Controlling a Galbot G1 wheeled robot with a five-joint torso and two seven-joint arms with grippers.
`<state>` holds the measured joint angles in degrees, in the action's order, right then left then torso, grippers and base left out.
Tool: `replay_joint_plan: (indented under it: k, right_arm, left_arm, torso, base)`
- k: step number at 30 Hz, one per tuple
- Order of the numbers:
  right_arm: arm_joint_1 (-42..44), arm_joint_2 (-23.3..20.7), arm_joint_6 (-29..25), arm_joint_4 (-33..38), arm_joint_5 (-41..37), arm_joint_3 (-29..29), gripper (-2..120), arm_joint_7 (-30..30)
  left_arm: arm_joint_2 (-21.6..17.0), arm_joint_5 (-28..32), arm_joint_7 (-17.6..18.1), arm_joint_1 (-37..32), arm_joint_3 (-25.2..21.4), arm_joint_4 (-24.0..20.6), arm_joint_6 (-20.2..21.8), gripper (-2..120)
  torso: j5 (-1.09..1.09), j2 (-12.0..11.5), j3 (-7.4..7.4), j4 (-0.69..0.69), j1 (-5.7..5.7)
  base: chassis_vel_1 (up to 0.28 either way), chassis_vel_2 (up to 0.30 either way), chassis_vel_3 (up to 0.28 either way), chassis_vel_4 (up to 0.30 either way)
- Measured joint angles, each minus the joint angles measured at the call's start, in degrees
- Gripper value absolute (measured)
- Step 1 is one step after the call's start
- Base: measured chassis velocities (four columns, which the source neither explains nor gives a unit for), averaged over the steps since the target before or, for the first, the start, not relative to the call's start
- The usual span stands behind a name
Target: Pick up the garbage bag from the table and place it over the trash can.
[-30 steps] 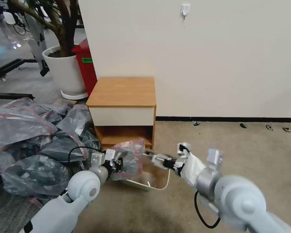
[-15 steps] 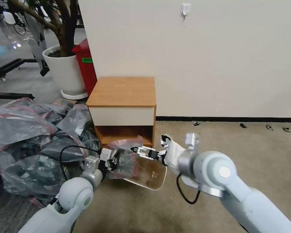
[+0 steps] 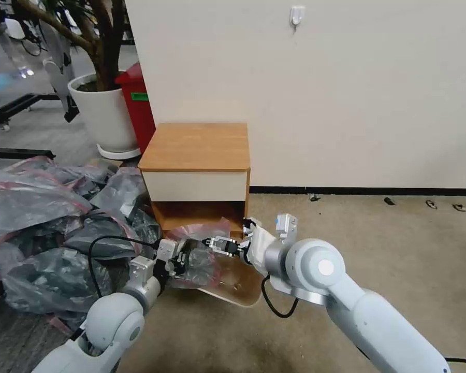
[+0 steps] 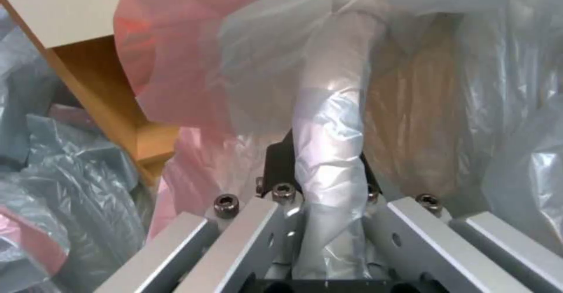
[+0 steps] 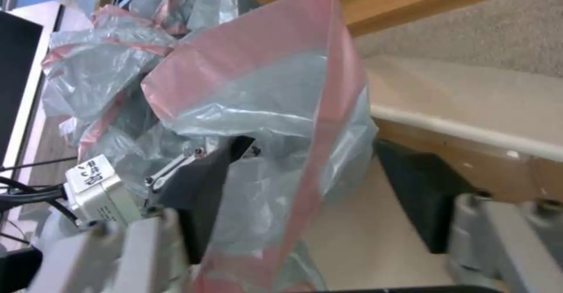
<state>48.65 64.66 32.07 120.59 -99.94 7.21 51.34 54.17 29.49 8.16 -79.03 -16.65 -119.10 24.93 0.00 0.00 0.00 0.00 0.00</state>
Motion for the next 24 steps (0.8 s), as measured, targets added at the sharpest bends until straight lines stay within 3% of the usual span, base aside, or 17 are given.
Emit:
replay_joint_plan:
  k: [8,14,24]
  right_arm:
    - [0.3,0.1,0.2,-0.2,1.0,0.1,38,-0.2]
    - [1.3,-0.6,0.5,0.0,3.6,0.4,11,-1.3]
    - [2.5,-2.1,0.3,0.9,7.3,0.5,0,-3.5]
  left_arm:
    - [0.1,0.0,0.0,-0.7,-0.1,-0.3,-0.2,3]
    - [0.1,-0.1,0.1,-1.3,-0.3,-0.4,-0.3,3]
    - [0.2,-0.1,0.1,-2.0,-0.6,-0.4,-0.5,3]
  torso:
    - [0.0,0.0,0.0,0.0,0.0]
    - [0.0,0.0,0.0,0.0,0.0]
    - [0.0,0.0,0.0,0.0,0.0]
  base:
    - [0.0,0.0,0.0,0.0]
    - [0.0,0.0,0.0,0.0]
    - [0.0,0.0,0.0,0.0]
